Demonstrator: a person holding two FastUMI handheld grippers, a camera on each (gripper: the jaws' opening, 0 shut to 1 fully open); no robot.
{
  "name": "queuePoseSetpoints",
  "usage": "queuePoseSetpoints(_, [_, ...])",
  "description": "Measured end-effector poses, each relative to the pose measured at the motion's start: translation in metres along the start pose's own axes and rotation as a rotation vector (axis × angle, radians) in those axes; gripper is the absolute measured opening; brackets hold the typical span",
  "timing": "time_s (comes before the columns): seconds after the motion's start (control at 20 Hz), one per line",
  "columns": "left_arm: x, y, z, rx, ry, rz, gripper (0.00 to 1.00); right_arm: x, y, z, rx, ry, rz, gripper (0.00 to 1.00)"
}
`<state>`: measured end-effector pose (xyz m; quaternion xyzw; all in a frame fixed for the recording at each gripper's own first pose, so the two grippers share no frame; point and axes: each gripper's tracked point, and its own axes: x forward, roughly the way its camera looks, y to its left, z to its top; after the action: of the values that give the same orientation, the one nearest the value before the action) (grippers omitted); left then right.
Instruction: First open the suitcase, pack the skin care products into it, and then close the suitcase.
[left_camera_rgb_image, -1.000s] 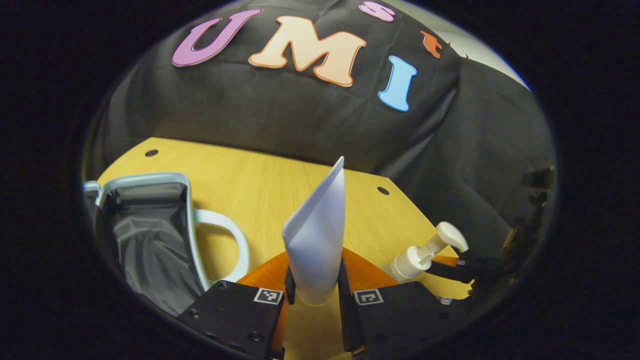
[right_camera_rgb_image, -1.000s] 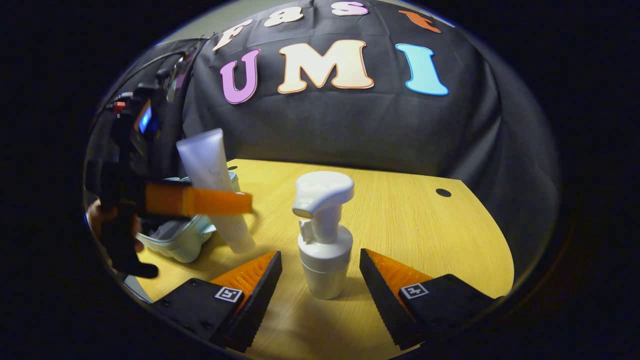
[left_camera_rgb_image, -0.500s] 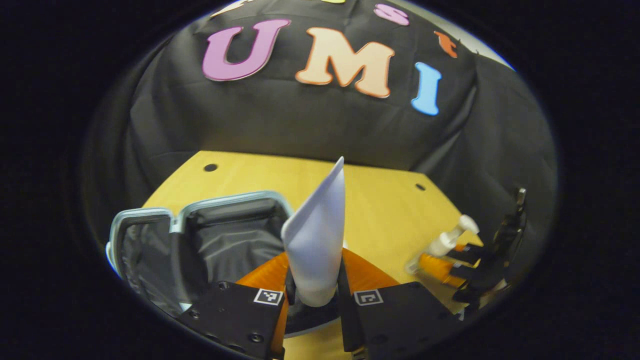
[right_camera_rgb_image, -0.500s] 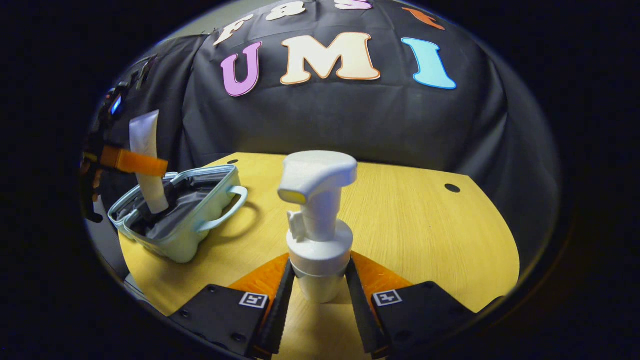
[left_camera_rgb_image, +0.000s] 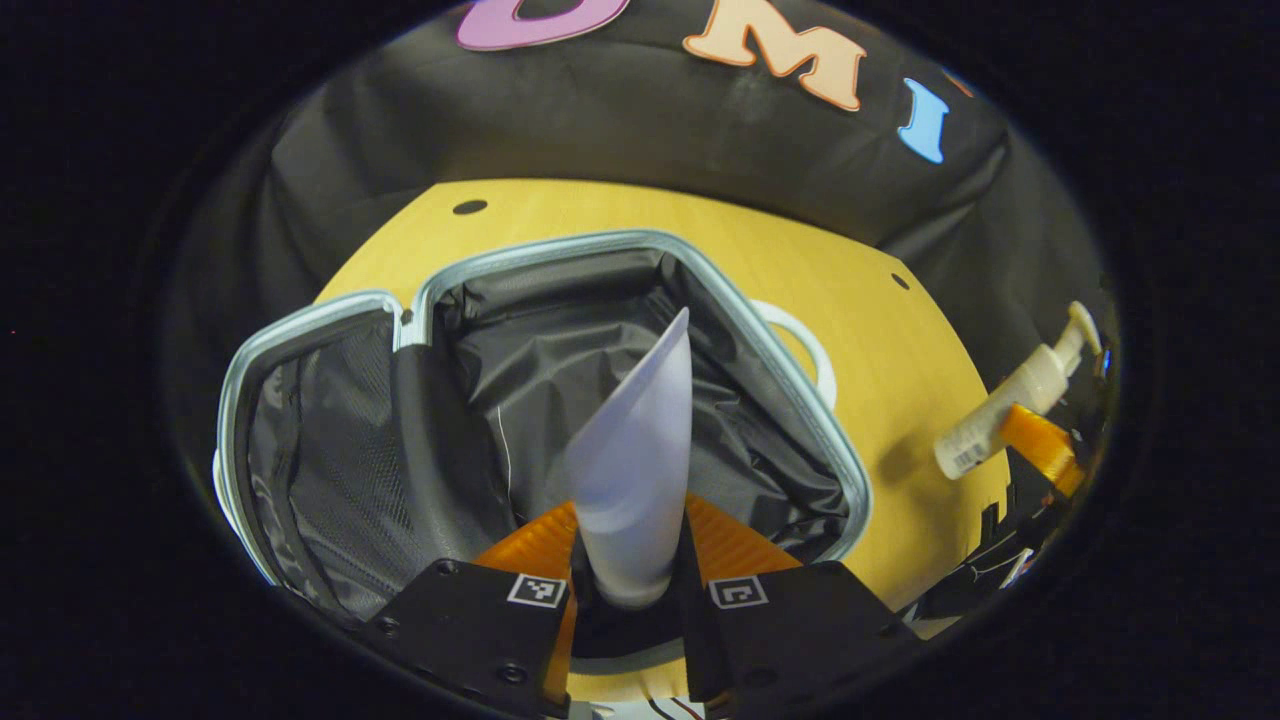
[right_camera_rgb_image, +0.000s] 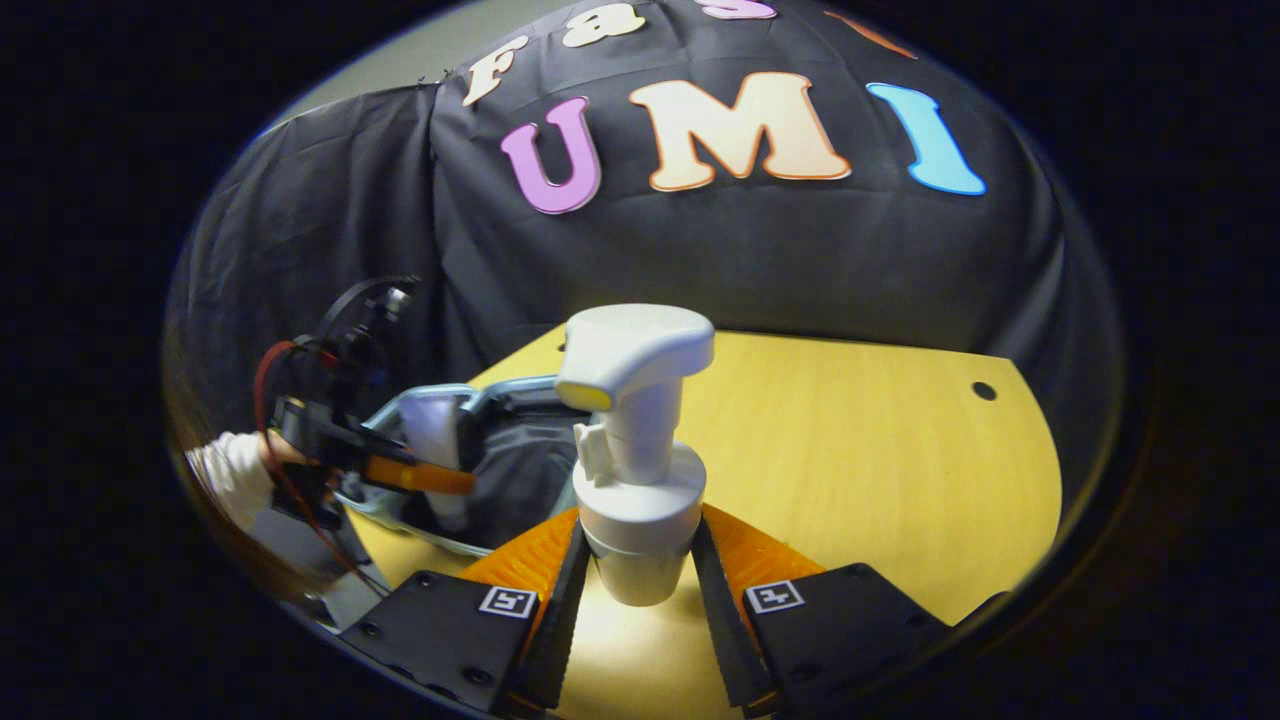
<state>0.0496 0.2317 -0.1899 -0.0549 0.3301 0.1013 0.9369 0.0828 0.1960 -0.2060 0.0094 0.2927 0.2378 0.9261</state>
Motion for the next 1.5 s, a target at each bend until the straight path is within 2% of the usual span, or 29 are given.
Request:
queuePoseSetpoints(0.05, [0.004,0.001,0.000,-0.021,0.007,-0.011,0.37,0.006,0.016,0.005,0.005,0.003,0.034,0.61])
queuePoseSetpoints(0.2, [0.005,0.015,0.009,-0.061,-0.015,0.003,0.43,0.029,0.053,0.005,-0.020,0.045,0.105,0.61])
queuePoseSetpoints(0.25, [0.003,0.018,0.013,-0.071,-0.027,0.003,0.62,0.037,0.063,0.000,-0.028,0.068,0.127,0.61])
queuePoseSetpoints(0.4, [-0.019,0.025,0.029,-0.100,-0.091,0.017,0.75,0.064,0.088,-0.015,-0.014,0.148,0.182,0.61])
queuePoseSetpoints(0.55, [-0.058,0.046,0.045,-0.133,-0.191,0.058,0.91,0.092,0.099,-0.028,-0.005,0.216,0.190,0.62])
queuePoseSetpoints(0.65, [-0.089,0.067,0.051,-0.178,-0.268,0.093,0.97,0.111,0.102,-0.042,-0.008,0.264,0.189,0.59])
queuePoseSetpoints(0.8, [-0.139,0.112,0.047,-0.259,-0.380,0.184,0.96,0.124,0.104,-0.063,-0.019,0.330,0.165,0.61])
queuePoseSetpoints(0.85, [-0.155,0.130,0.042,-0.294,-0.404,0.221,0.96,0.125,0.103,-0.068,-0.025,0.343,0.154,0.59])
queuePoseSetpoints(1.05, [-0.204,0.205,0.003,-0.486,-0.469,0.350,0.96,0.132,0.105,-0.072,-0.034,0.340,0.132,0.60])
queuePoseSetpoints(1.15, [-0.218,0.243,-0.012,-0.573,-0.516,0.430,0.96,0.132,0.104,-0.066,-0.022,0.319,0.133,0.64])
queuePoseSetpoints(1.3, [-0.223,0.291,-0.039,-0.650,-0.537,0.516,0.96,0.121,0.103,-0.038,0.009,0.218,0.144,0.93])
queuePoseSetpoints(1.35, [-0.220,0.305,-0.047,-0.681,-0.530,0.523,0.96,0.116,0.102,-0.025,0.014,0.170,0.147,0.93])
queuePoseSetpoints(1.4, [-0.216,0.317,-0.053,-0.714,-0.524,0.513,0.96,0.107,0.099,-0.010,0.016,0.116,0.150,0.87])
queuePoseSetpoints(1.45, [-0.206,0.327,-0.059,-0.752,-0.514,0.497,0.96,0.096,0.097,0.004,0.014,0.067,0.154,0.94])
queuePoseSetpoints(1.5, [-0.196,0.338,-0.066,-0.782,-0.501,0.481,0.96,0.080,0.092,0.016,0.011,0.025,0.157,0.95])
